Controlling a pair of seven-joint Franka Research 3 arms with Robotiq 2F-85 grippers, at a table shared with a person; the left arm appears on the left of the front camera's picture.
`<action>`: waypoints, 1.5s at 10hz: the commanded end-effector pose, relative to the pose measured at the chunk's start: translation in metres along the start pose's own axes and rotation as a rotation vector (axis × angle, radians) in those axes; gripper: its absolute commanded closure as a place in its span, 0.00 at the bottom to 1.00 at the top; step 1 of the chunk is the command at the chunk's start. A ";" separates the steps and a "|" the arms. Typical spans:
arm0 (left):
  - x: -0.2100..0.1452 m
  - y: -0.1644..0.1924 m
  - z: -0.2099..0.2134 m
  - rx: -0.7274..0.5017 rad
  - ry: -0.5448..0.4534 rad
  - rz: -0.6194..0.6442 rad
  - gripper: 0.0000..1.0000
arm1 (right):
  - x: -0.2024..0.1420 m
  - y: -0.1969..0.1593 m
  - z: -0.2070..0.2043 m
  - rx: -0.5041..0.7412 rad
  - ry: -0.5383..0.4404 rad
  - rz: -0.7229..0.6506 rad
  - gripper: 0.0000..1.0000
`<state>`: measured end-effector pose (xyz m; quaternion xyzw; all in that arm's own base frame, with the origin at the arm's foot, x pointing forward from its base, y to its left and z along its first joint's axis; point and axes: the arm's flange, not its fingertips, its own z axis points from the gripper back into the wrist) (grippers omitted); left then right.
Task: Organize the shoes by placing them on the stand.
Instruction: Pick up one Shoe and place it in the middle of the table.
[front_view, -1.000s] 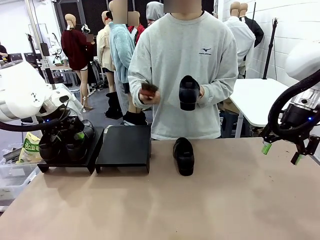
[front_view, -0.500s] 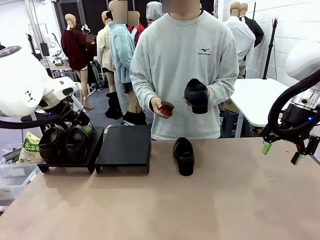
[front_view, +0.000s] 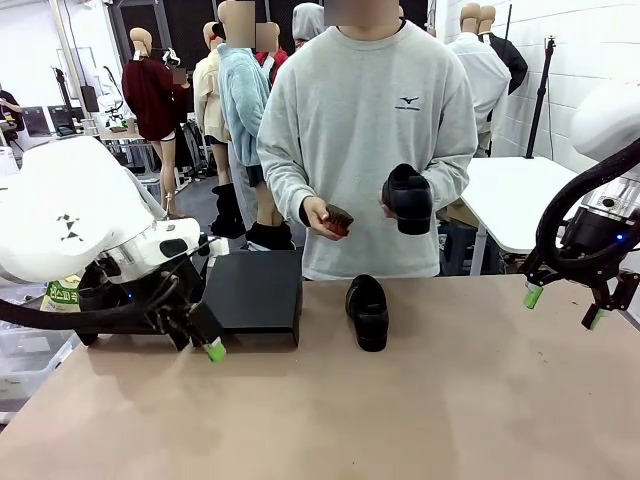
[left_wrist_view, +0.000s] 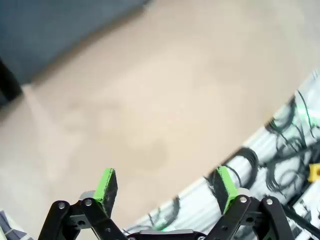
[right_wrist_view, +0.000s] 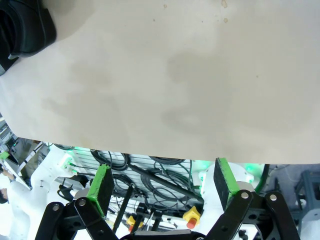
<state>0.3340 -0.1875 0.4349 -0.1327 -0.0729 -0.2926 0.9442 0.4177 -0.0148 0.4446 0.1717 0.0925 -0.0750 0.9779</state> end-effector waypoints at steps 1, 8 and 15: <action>-0.016 0.015 0.012 -0.023 0.012 0.056 0.00 | -0.002 -0.001 -0.001 -0.018 -0.002 -0.011 0.00; -0.005 0.001 0.003 -0.021 0.024 0.013 0.00 | -0.022 0.015 0.004 -0.048 -0.050 0.032 0.00; -0.005 0.001 0.003 -0.021 0.024 0.013 0.00 | -0.036 0.035 0.003 -0.138 -0.007 0.075 0.00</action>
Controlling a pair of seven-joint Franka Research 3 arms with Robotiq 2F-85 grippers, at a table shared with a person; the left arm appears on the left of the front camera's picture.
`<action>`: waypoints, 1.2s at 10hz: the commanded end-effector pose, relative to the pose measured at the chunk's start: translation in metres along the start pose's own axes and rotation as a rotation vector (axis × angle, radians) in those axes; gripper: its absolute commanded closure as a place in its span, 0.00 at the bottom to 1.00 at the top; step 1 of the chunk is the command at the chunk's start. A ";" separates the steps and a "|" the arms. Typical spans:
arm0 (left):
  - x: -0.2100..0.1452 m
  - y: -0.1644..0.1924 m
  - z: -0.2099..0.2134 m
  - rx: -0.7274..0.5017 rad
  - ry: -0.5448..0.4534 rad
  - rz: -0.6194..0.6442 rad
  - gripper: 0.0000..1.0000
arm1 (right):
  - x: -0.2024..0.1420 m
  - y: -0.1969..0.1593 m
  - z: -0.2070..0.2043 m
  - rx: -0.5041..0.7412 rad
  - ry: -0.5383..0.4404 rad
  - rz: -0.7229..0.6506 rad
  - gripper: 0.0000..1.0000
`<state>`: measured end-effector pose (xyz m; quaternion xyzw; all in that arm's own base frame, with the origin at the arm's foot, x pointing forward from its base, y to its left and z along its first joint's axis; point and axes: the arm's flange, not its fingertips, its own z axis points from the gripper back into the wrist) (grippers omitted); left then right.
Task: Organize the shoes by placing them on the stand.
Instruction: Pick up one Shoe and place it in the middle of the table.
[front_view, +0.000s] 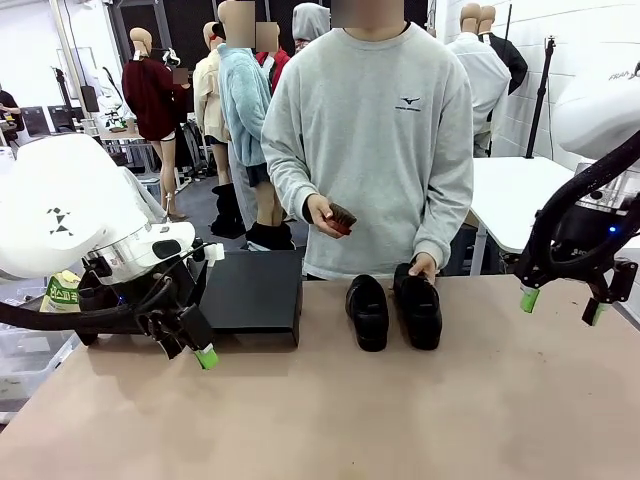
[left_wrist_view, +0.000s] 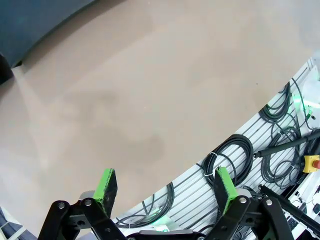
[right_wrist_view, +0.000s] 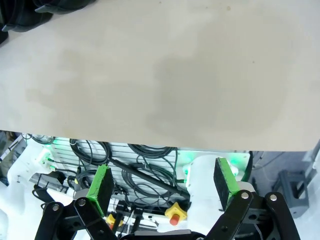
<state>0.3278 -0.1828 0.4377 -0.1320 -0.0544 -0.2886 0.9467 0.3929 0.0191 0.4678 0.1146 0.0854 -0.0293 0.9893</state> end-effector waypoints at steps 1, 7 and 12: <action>0.002 0.001 -0.001 -0.013 -0.011 -0.001 0.00 | -0.005 0.002 -0.003 -0.019 0.002 -0.002 0.00; 0.002 0.001 -0.001 -0.013 -0.011 -0.001 0.00 | -0.012 0.012 -0.006 -0.052 -0.027 0.041 0.00; 0.002 0.001 -0.001 -0.013 -0.011 -0.001 0.00 | -0.022 0.026 -0.005 -0.058 -0.063 0.092 0.00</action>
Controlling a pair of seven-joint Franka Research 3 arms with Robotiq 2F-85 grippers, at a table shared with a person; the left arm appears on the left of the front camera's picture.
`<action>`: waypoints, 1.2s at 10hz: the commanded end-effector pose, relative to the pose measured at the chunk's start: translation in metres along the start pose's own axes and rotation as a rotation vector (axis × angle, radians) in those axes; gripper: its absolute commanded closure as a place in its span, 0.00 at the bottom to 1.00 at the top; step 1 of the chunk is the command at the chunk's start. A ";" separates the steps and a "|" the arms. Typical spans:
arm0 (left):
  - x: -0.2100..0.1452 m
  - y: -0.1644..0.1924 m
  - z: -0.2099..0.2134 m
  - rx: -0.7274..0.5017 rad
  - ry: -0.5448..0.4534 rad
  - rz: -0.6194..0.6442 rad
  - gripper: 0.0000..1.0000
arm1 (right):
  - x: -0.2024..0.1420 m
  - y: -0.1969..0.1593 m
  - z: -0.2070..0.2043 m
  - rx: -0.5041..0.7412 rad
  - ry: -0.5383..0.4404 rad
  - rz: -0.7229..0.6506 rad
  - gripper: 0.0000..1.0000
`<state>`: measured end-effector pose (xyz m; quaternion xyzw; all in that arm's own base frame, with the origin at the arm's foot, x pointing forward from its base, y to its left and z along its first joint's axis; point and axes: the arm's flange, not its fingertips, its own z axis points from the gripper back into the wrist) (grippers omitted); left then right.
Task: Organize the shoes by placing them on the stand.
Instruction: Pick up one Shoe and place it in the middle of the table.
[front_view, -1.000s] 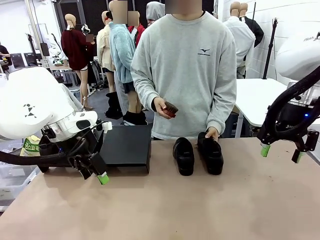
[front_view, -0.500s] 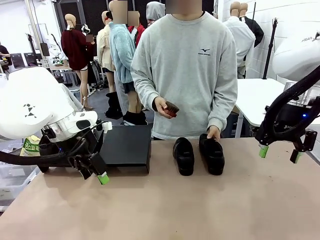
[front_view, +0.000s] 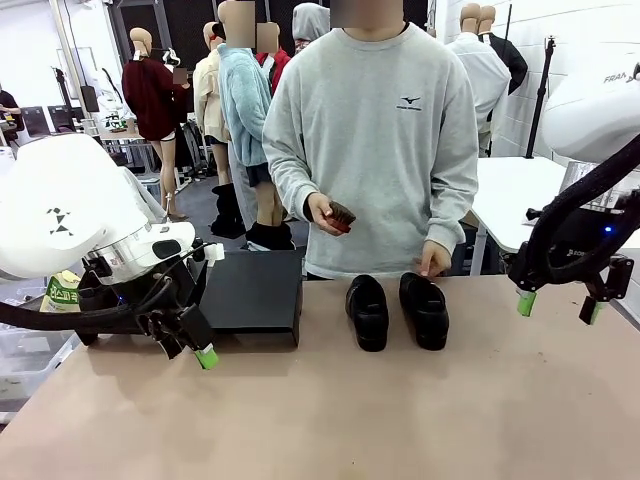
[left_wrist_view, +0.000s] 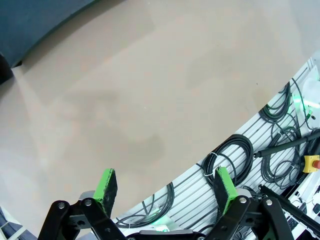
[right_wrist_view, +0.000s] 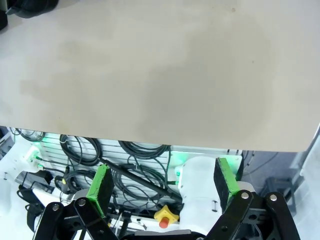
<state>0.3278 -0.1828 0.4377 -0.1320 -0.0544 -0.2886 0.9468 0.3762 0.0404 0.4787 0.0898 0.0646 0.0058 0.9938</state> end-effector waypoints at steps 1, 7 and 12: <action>0.002 0.001 -0.001 -0.013 -0.011 -0.001 0.00 | 0.000 0.015 -0.008 -0.031 -0.027 0.045 0.00; 0.002 0.001 -0.001 -0.013 -0.011 -0.001 0.00 | 0.051 0.101 -0.022 0.009 -0.086 0.158 0.00; 0.002 0.001 -0.001 -0.013 -0.011 -0.001 0.00 | 0.125 0.206 -0.032 -0.061 -0.177 0.182 0.00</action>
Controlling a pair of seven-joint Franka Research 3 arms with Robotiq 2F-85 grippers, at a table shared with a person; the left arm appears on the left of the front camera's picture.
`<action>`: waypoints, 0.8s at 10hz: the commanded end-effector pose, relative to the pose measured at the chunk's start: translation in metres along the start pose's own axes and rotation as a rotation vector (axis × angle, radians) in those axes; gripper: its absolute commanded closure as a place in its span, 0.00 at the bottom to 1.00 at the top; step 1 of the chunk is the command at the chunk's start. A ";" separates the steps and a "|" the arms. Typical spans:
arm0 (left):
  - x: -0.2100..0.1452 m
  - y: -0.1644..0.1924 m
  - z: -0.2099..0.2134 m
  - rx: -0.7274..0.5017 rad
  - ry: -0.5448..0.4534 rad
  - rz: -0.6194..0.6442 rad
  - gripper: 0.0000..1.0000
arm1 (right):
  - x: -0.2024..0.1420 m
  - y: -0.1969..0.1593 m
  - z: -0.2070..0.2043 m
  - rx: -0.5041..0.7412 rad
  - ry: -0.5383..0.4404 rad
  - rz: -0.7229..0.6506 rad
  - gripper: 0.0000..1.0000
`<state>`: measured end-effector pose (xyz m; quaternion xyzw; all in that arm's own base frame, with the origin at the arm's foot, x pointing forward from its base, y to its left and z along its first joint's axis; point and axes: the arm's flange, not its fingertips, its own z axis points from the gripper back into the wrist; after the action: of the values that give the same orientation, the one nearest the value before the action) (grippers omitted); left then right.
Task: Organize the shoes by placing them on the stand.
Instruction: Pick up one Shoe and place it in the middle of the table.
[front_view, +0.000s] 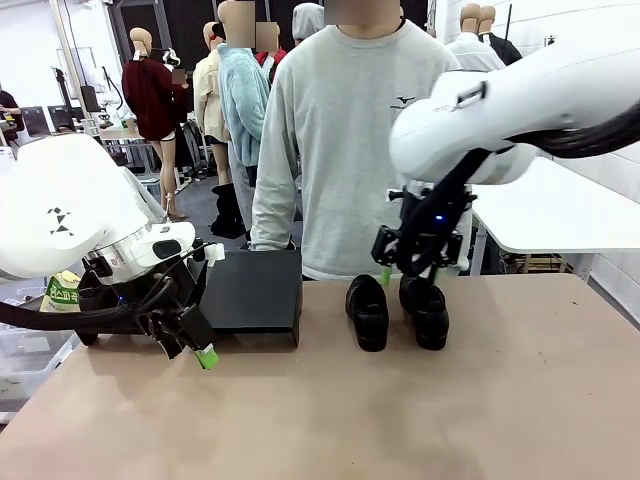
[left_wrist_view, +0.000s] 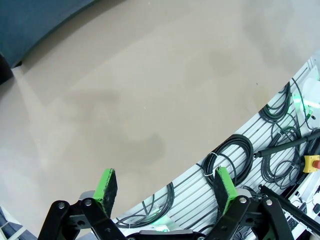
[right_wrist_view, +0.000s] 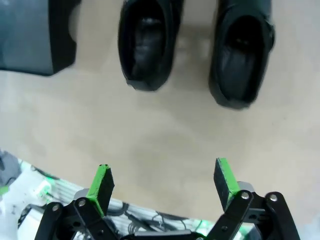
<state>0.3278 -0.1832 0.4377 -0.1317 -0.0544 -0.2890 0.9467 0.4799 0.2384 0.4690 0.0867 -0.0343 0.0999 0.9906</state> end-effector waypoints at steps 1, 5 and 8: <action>0.001 0.001 -0.001 -0.013 -0.011 0.000 0.00 | 0.030 0.019 -0.006 -0.048 0.015 -0.045 0.00; 0.001 0.001 -0.001 -0.013 -0.011 0.000 0.00 | 0.016 0.011 -0.005 -0.012 0.002 -0.012 0.00; 0.001 0.001 -0.001 -0.013 -0.011 0.000 0.00 | 0.025 0.057 -0.019 -0.084 -0.084 -0.087 0.00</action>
<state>0.3279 -0.1833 0.4378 -0.1317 -0.0544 -0.2890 0.9467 0.4829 0.2824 0.4720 0.0676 -0.0695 0.0651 0.9932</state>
